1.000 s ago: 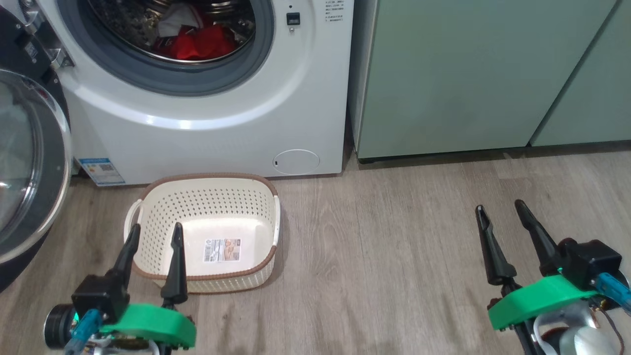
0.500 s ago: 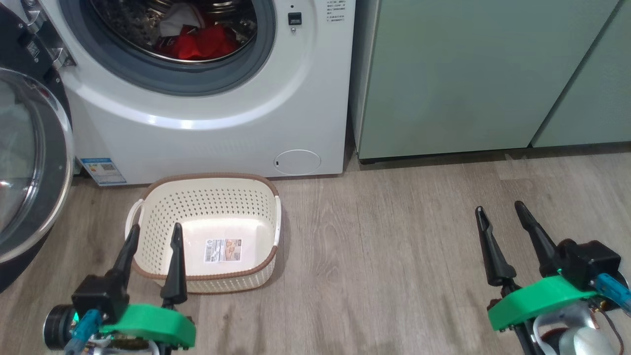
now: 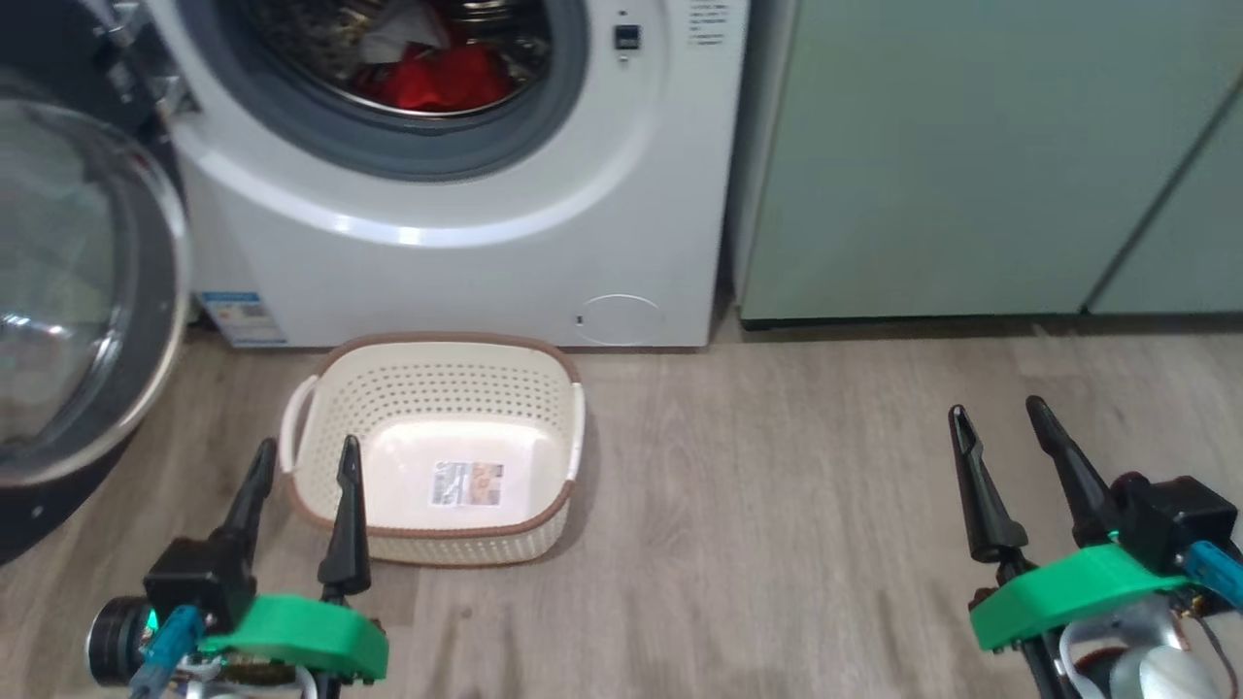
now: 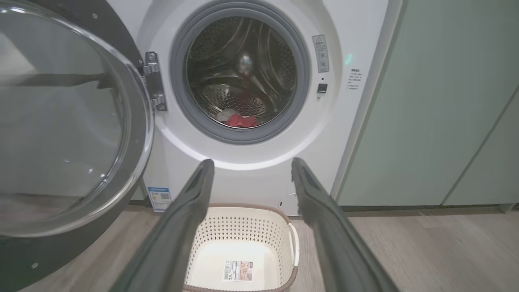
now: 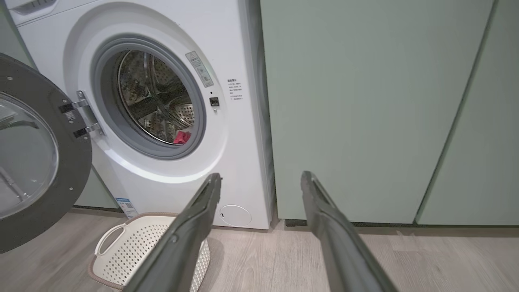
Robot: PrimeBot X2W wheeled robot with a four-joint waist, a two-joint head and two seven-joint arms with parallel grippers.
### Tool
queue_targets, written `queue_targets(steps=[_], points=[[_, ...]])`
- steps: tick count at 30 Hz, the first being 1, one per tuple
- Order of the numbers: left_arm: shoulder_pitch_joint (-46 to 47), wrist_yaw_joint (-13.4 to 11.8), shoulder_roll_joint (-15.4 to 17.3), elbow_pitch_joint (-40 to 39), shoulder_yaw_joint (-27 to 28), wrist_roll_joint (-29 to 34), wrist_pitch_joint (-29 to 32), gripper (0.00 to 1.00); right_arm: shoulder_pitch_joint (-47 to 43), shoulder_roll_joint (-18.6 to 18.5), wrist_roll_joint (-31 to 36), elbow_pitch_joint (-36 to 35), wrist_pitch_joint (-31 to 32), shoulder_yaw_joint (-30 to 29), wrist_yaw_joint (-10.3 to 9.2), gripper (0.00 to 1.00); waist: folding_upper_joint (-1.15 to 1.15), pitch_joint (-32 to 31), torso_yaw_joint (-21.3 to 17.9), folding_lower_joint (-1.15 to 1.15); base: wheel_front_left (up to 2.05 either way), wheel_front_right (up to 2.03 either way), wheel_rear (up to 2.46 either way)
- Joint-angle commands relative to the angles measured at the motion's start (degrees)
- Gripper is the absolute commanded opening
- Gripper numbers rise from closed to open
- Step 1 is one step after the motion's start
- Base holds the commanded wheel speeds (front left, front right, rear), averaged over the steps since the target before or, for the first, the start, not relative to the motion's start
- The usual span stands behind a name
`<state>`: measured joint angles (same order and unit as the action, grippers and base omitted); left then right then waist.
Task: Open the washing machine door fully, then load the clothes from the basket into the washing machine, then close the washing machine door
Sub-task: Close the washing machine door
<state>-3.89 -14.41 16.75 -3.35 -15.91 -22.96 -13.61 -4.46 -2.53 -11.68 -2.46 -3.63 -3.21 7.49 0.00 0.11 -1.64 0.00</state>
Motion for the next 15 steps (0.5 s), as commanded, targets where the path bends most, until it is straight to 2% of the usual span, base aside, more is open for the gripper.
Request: queue_targets(steps=[1, 4, 5, 15], points=[[3.3, -0.7, 0.8, -1.8, 2.2, -0.2, -0.2, 1.0, 0.5, -0.3, -0.5, -2.1, -0.6, 1.4, 0.0, 1.0, 0.0, -0.3, 3.1, 0.0, 0.0, 0.0, 0.0], [3.5, -1.2, 0.6, -1.9, 2.2, 0.1, -0.3, 1.0, 0.4, -0.3, -0.5, -2.3, -0.6, 1.8, 0.0, 1.0, 0.0, -0.4, 6.9, 0.0, 0.0, 0.0, 0.0], [3.5, -1.2, 0.6, -1.9, 2.2, 0.1, -0.3, 1.0, 0.4, -0.3, -0.5, -2.3, -0.6, 1.8, 0.0, 1.0, 0.0, -0.4, 6.9, 0.0, 0.0, 0.0, 0.0], [2.1, -2.7, 0.5, -2.8, 3.6, -0.2, -0.6, 1.0, 0.1, -0.3, -1.1, -2.3, -0.7, 2.7, 0.0, 1.0, 0.0, -1.5, 20.5, 0.0, 0.0, 0.0, 0.0]])
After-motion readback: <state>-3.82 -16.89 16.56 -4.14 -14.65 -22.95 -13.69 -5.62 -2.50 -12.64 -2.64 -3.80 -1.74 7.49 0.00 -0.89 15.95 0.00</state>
